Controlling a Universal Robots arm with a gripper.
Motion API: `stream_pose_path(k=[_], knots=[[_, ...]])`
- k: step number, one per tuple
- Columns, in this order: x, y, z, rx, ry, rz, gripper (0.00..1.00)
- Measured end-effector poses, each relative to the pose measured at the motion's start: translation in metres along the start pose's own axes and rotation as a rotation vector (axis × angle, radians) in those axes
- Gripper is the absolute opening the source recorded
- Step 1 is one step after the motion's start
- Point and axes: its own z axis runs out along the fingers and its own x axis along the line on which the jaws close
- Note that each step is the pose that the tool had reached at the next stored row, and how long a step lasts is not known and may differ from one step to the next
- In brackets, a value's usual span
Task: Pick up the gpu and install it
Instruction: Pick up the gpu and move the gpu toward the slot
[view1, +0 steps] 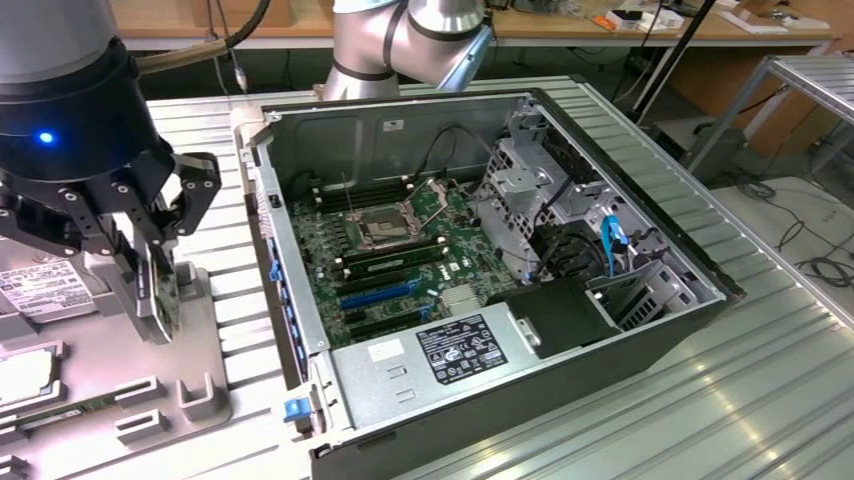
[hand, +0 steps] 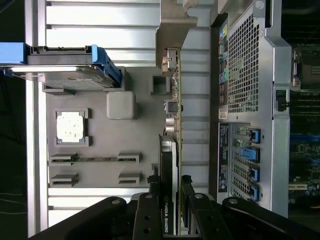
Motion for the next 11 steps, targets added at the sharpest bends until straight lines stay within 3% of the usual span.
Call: stream_pose_path(k=[11], knots=[[0.000,0.0007,-0.0205,0.0000,0.0000,0.000,0.27]])
